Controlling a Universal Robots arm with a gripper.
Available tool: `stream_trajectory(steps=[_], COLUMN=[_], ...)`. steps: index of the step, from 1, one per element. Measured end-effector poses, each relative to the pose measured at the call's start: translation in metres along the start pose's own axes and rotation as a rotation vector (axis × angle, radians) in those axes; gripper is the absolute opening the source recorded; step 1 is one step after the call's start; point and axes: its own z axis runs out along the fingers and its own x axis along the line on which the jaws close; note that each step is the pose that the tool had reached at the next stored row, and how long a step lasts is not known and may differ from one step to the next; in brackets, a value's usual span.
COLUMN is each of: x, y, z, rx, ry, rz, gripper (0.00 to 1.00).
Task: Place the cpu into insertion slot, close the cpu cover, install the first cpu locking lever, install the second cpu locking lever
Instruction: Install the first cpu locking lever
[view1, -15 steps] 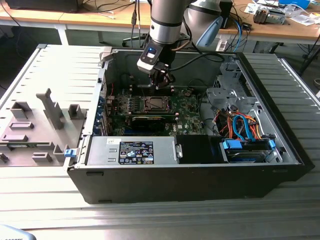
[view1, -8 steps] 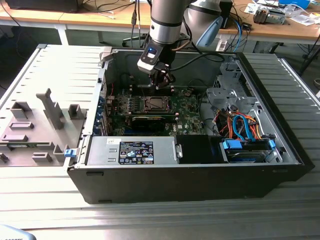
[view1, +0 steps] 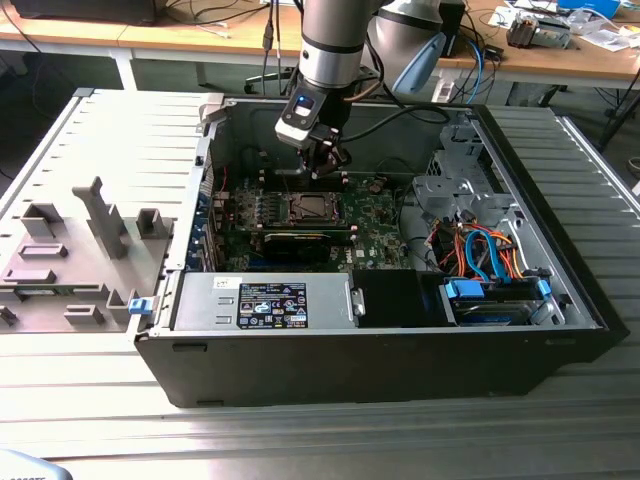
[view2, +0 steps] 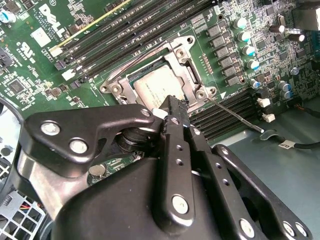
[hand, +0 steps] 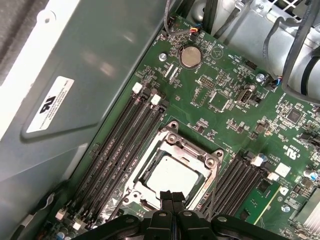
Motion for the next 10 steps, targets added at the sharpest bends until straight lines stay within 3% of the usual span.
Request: stream_trajectory(steps=[10], x=[0.0000], y=[0.0000], z=[0.0000], rx=[0.0000], ry=[-0.0009], rz=[-0.013], gripper=[0.11])
